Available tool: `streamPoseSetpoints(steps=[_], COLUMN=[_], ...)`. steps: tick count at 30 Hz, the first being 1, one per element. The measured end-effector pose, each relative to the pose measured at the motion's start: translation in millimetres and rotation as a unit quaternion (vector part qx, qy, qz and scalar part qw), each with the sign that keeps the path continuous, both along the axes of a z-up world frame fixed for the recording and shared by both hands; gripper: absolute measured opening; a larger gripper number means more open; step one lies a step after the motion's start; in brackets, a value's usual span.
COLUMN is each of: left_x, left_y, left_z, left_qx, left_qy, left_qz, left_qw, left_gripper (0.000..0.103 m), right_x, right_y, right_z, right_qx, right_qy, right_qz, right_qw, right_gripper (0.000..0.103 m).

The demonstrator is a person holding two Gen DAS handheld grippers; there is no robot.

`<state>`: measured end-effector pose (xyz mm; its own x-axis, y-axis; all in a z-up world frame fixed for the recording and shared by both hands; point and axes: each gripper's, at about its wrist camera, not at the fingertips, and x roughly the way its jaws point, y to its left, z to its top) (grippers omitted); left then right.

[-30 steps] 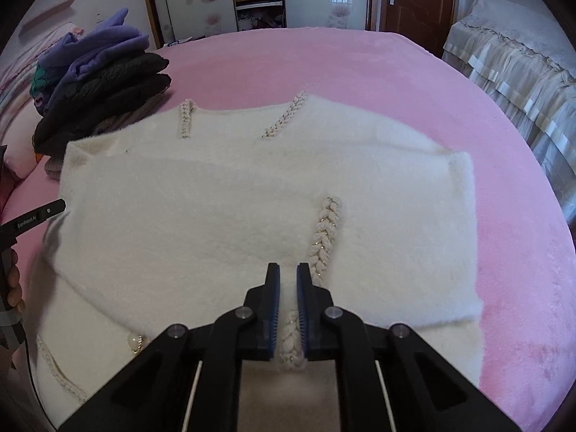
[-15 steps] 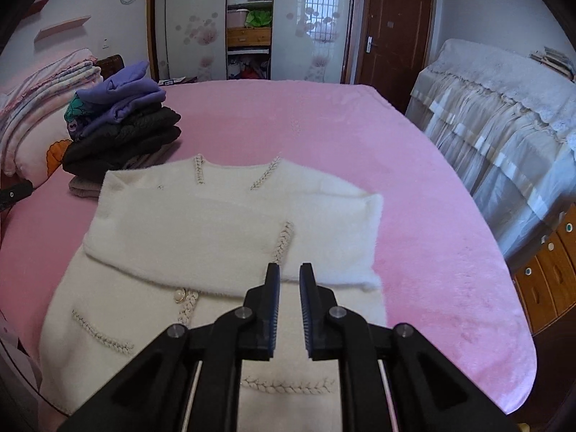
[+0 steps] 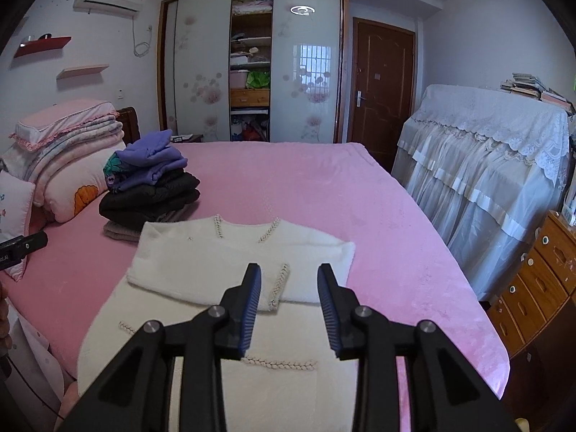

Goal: Fold large clothes

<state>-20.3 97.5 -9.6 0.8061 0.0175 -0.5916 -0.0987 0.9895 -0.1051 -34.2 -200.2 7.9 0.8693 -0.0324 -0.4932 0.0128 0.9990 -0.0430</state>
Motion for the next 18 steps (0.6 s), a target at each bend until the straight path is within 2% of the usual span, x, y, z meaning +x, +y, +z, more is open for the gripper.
streamPoseSetpoints(steps=[3, 7, 18], left_x=[-17.0, -37.3, -73.3], left_y=[-0.8, -0.3, -7.6], left_z=[-5.6, -15.2, -42.4], left_qx=[0.012, 0.008, 0.033], left_qy=[0.004, 0.015, 0.033], left_qz=[0.006, 0.004, -0.012], left_qw=[0.9999, 0.9999, 0.9988], left_gripper=[0.102, 0.102, 0.102], right_x=[-18.4, -40.6, -67.7], right_y=[10.3, 20.8, 35.9], right_z=[1.3, -5.2, -37.4], right_qx=[-0.004, -0.007, -0.001], right_qy=[-0.013, -0.026, 0.006], right_qz=[0.013, 0.025, 0.047], right_qw=[1.0, 0.999, 0.999], right_gripper=[0.033, 0.033, 0.033])
